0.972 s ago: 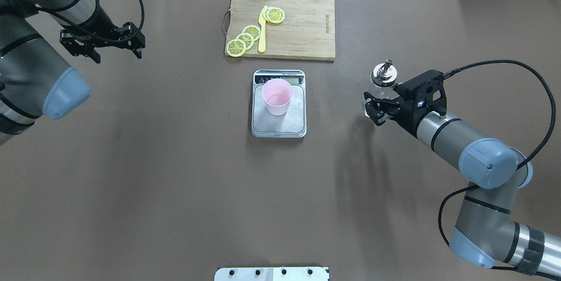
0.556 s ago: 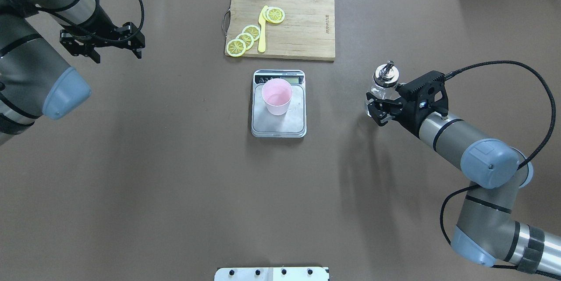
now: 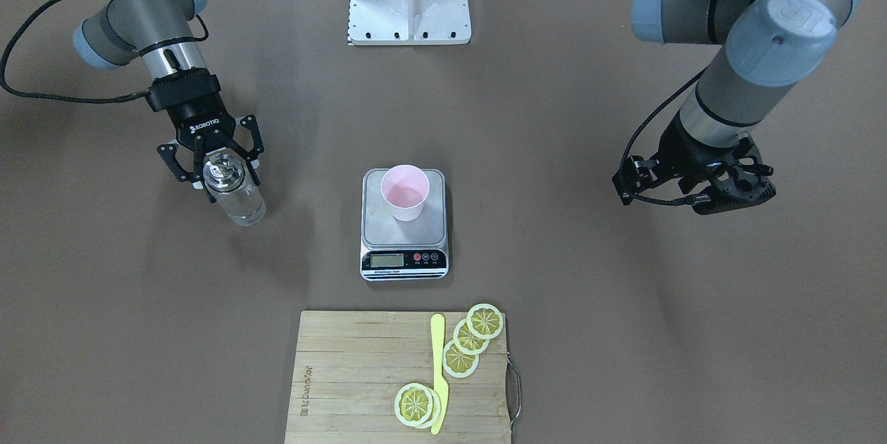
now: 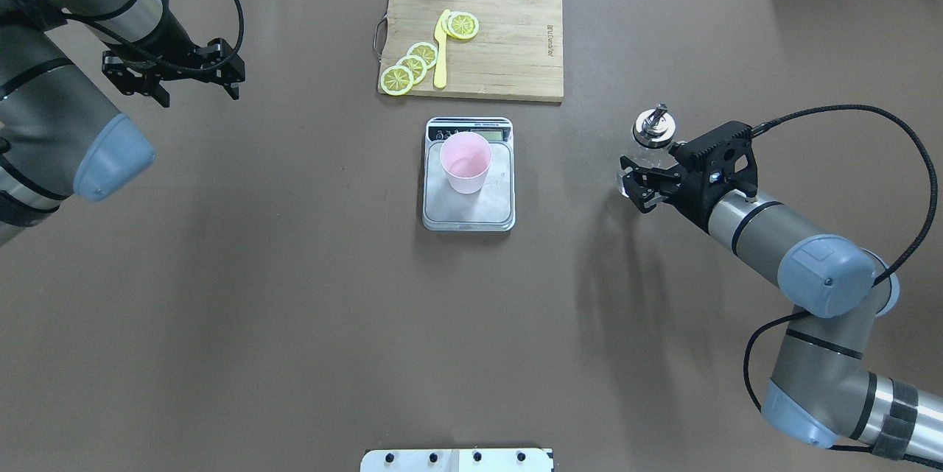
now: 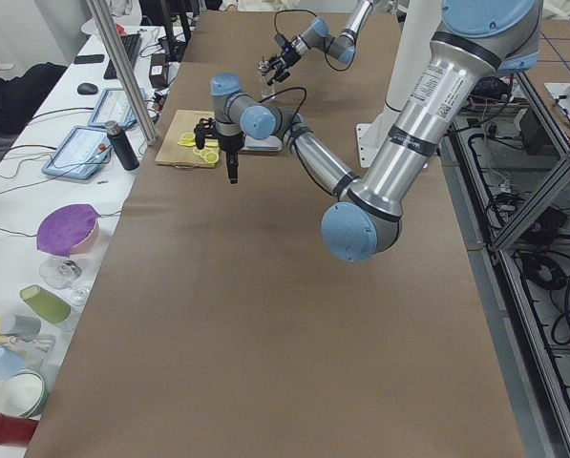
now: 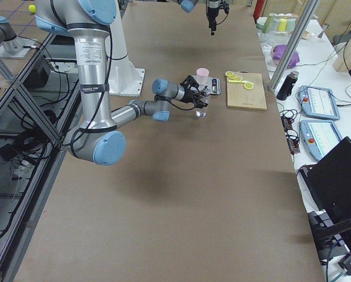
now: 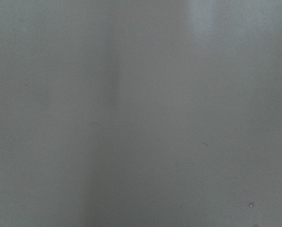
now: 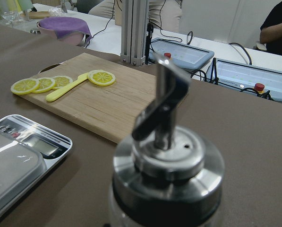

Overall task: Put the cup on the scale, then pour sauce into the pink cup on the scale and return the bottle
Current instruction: 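Lower the bottle onto the table with the right gripper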

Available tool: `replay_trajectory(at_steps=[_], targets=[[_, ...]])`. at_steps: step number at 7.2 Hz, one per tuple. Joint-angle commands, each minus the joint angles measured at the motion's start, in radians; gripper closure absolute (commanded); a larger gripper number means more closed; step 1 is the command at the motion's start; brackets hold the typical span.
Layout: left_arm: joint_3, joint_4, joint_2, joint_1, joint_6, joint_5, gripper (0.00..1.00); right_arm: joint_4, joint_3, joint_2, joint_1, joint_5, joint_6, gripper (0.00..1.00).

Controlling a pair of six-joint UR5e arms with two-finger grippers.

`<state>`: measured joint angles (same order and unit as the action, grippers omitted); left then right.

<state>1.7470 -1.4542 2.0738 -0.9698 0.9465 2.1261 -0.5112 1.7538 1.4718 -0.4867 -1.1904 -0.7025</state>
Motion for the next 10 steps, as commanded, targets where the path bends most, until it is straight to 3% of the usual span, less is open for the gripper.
replay_trajectory(at_steps=[1,2,9,10], targets=[[-0.003,0.000,-0.001,0.000,0.000,0.000,0.02,0.046,-0.025,0.004,0.000,0.000,-0.005,1.00],[-0.004,0.000,-0.001,0.000,0.000,0.000,0.02,0.101,-0.063,0.002,0.000,-0.001,-0.005,1.00],[-0.006,0.000,-0.001,0.000,-0.002,0.000,0.02,0.111,-0.071,0.004,0.000,-0.003,-0.006,1.00],[-0.007,0.000,-0.001,0.000,-0.002,0.000,0.02,0.111,-0.073,0.004,0.002,-0.003,-0.006,0.93]])
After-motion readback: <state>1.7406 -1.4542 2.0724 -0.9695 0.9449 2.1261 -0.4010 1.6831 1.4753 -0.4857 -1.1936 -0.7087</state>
